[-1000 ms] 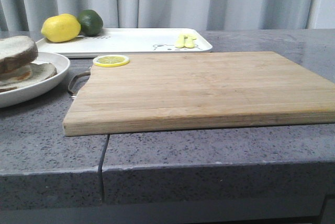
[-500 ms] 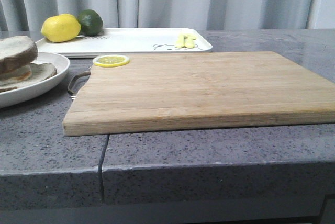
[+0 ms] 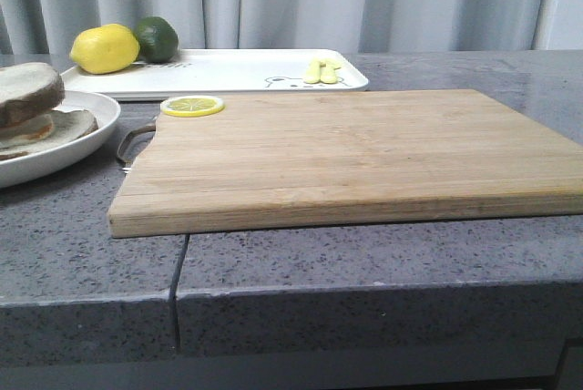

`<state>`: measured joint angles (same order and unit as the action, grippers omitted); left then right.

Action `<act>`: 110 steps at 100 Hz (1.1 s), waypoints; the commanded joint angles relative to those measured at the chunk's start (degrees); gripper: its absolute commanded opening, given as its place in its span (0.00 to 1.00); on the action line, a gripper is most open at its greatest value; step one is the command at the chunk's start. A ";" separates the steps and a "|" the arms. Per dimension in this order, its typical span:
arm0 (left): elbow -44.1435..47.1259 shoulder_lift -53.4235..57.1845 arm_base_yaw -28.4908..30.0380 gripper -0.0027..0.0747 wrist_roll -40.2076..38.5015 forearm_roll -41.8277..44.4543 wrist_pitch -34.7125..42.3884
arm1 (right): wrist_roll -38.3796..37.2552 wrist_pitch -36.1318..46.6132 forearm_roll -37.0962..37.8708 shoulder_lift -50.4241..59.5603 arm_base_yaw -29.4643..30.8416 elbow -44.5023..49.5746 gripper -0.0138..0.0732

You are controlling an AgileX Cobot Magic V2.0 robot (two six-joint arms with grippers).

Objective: Place bread and move sandwich to tray
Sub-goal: 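Withdraw the right gripper and move the left gripper to the plate rim, then grasp the white plate rim with the left gripper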

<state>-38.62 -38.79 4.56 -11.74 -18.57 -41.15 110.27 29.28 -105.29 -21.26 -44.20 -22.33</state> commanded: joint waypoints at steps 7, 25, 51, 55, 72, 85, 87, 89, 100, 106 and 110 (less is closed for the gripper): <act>-1.46 0.13 3.39 0.45 -8.57 2.71 3.06 | -0.08 -1.36 1.70 -0.06 0.20 -1.42 0.51; 0.31 -1.58 4.74 0.45 -12.36 2.01 4.57 | -0.08 -1.54 0.68 -0.06 0.20 -1.42 0.51; 1.07 -10.42 4.74 0.44 -13.14 0.14 6.26 | -0.08 -1.78 0.49 -0.06 0.20 -1.48 0.51; 1.07 -11.51 4.74 0.44 -13.14 -0.10 6.81 | -0.08 -1.78 0.49 -0.06 0.20 -1.48 0.51; 1.07 -14.41 4.74 0.44 -13.14 -0.10 8.32 | -0.08 -1.78 0.49 -0.06 0.20 -1.48 0.51; 1.07 -15.36 4.74 0.44 -13.14 0.12 9.47 | -0.08 -1.78 0.49 -0.06 0.20 -1.48 0.51; 1.07 -15.36 4.74 0.44 -13.14 0.20 9.74 | -0.08 -1.78 0.49 -0.06 0.20 -1.48 0.51; 1.07 -15.36 4.74 0.44 -13.14 0.20 10.01 | -0.08 -1.78 0.49 -0.06 0.20 -1.48 0.51; 1.07 -15.36 4.74 0.44 -13.14 0.61 11.33 | -0.08 -1.78 0.49 -0.06 0.20 -1.48 0.51; 1.07 -15.83 4.74 0.44 -13.14 0.61 11.43 | -0.08 -1.90 0.50 -0.06 0.20 -1.48 0.51; 1.07 -16.37 4.74 0.44 -13.14 0.61 11.43 | -0.08 -1.96 0.50 -0.06 0.20 -1.48 0.51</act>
<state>-36.00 -54.61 9.08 -24.28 -17.41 -33.11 110.27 29.28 -106.80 -21.26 -44.20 -22.33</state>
